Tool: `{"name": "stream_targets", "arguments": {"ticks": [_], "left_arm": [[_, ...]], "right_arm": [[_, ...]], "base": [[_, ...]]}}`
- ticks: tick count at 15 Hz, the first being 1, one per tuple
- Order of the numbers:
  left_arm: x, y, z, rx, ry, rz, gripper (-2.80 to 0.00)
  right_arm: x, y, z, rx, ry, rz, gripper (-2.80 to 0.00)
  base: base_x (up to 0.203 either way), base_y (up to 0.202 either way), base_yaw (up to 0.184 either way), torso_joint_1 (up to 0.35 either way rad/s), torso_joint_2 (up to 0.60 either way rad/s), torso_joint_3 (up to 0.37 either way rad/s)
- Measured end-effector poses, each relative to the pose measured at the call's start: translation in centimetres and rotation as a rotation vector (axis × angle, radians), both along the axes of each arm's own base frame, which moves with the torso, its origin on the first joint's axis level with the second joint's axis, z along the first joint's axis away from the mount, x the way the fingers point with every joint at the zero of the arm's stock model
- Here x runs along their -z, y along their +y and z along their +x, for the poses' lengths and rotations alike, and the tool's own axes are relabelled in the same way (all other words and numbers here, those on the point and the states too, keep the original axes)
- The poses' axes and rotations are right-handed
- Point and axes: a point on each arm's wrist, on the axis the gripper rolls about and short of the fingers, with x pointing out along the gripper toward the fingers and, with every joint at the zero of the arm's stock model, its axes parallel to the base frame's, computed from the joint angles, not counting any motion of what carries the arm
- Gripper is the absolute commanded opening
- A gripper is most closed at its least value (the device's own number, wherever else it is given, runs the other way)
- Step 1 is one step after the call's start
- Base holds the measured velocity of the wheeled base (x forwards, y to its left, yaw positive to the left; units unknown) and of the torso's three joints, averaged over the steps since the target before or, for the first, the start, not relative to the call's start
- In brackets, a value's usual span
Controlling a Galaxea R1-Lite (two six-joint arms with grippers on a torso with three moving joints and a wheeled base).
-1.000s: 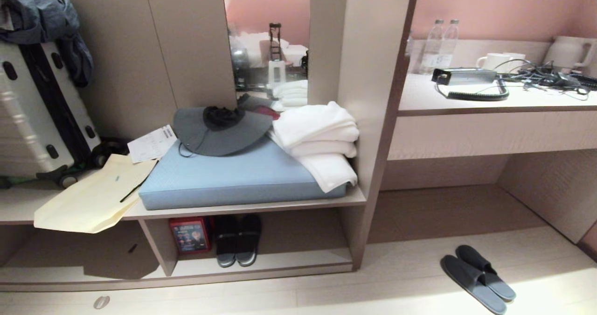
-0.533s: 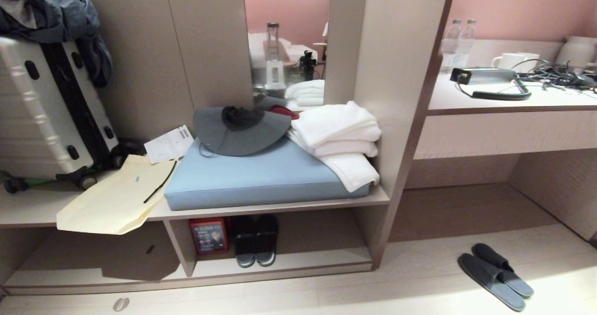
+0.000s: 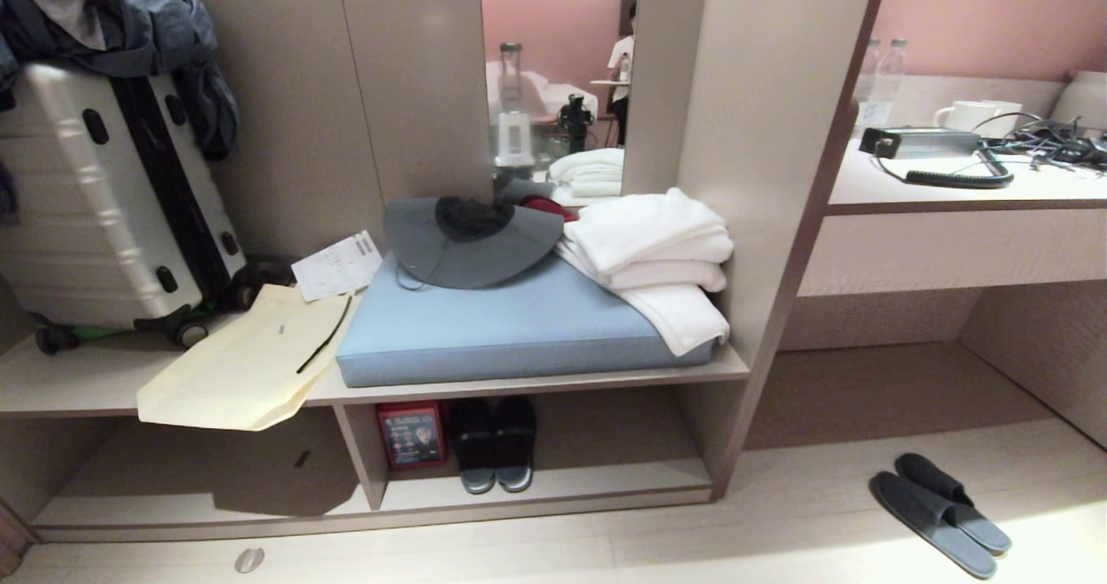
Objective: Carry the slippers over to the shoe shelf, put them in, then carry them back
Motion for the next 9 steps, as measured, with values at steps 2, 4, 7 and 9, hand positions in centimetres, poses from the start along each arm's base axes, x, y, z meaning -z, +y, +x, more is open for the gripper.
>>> {"name": "stream_targets", "arguments": {"ticks": [2,4,7,9], "left_arm": [[0.0,0.0,0.0,0.001,0.0,0.0,-2.8],[0.0,0.0,0.0,0.001,0.0,-0.001,-2.8],[0.0,0.0,0.0,0.0,0.0,-0.001,-2.8],[0.0,0.0,0.0,0.0,0.0,-0.001,-2.8]], "right_arm": [[0.0,0.0,0.0,0.0,0.0,0.0,-2.8],[0.0,0.0,0.0,-0.001,0.0,0.001,-2.8],[0.0,0.0,0.0,-0.001,0.0,0.001,-2.8],[0.0,-0.01,0.0,0.0,0.0,0.001,-2.8]], "base": [[0.0,0.0,0.0,0.0,0.0,0.0],[0.0,0.0,0.0,0.0,0.0,0.0],[-0.069,0.0,0.002,0.009,0.0,-0.001],[-0.196,0.0,0.003,0.002,0.0,0.004]]}}
